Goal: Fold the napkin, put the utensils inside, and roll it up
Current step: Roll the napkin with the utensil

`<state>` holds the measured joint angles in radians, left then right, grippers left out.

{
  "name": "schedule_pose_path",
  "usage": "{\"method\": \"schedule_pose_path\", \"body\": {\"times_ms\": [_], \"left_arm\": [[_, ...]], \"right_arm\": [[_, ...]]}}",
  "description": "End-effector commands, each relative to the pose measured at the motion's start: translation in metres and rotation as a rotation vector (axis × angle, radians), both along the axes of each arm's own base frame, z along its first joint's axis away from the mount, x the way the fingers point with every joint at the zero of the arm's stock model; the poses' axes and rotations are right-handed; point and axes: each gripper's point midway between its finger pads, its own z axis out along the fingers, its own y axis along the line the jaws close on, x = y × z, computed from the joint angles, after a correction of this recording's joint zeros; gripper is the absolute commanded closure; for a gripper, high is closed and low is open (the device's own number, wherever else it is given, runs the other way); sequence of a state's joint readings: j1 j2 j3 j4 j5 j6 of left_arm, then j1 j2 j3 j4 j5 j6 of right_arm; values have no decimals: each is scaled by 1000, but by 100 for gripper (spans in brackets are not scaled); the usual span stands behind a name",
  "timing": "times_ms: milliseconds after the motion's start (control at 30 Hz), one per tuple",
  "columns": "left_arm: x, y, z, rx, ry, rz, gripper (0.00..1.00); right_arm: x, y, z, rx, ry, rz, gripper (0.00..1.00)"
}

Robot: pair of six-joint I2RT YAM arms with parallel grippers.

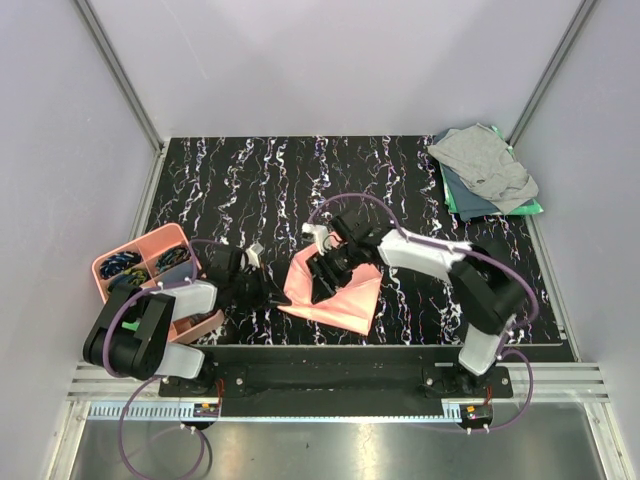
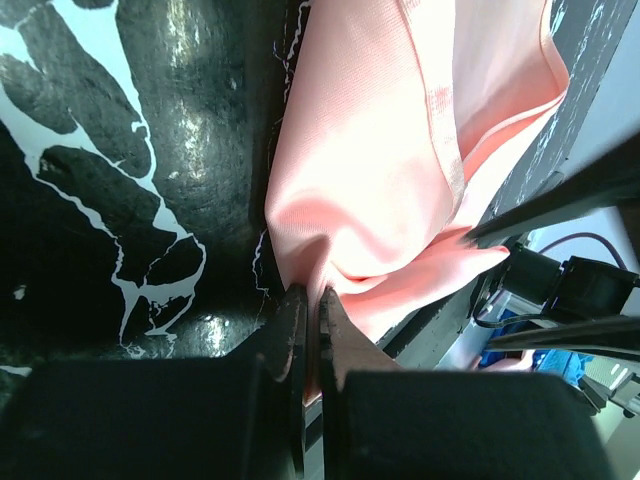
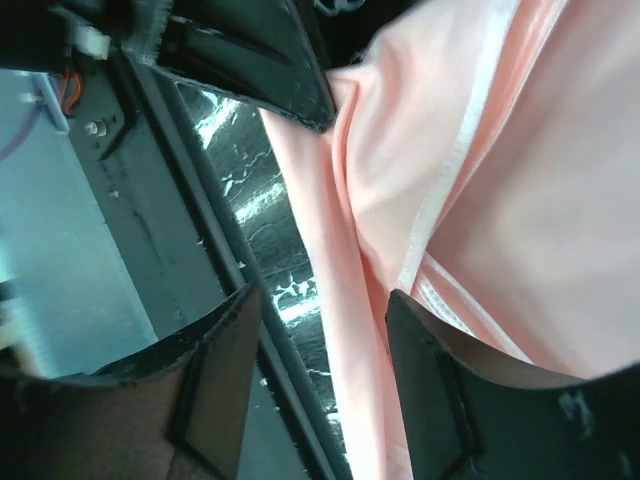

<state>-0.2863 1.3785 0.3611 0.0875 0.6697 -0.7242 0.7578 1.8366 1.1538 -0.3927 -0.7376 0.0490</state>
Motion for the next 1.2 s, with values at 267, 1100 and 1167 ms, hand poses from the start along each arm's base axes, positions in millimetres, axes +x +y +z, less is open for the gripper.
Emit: {"method": "schedule_pose_path", "body": {"times_ms": [267, 1100, 1167], "left_arm": [[7, -4, 6, 5, 22, -38, 100], [9, -7, 13, -2, 14, -84, 100], [11, -8, 16, -4, 1, -82, 93]], "right_arm": [[-23, 16, 9, -196, -750, 90, 38], [-39, 6, -73, -373, -755, 239, 61], [-46, 4, -76, -366, -700, 256, 66]]}}
